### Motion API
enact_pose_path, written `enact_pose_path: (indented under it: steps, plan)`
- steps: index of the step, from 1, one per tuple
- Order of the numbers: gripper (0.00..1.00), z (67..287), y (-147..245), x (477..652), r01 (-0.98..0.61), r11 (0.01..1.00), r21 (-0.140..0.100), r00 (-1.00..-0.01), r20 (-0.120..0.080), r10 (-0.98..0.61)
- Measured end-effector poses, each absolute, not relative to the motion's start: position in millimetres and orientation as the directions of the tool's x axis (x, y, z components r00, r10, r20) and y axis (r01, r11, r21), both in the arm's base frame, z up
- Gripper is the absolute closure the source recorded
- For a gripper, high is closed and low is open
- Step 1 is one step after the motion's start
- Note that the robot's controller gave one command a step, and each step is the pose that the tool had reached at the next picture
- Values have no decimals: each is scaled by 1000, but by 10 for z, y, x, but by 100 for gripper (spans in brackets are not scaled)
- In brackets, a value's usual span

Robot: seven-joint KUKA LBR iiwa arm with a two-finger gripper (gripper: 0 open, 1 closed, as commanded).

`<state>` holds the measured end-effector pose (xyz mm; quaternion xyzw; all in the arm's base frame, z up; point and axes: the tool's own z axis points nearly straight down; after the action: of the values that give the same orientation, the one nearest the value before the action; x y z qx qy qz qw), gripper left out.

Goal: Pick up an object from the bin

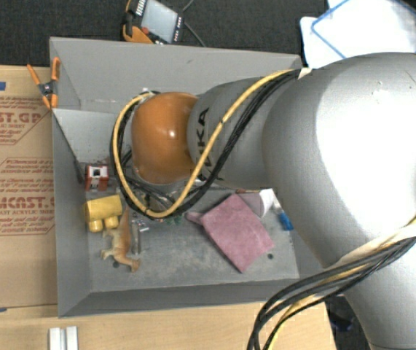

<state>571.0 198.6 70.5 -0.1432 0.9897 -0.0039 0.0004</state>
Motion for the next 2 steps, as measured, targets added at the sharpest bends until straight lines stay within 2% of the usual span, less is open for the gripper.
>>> enact_pose_path:
  steps: [1,2]
  plan:
    - [0,1131,2055,5715,-394,919,1,-919,-8,-394]
    - [0,996,2494,5574,-683,730,-4,-730,2,-683]
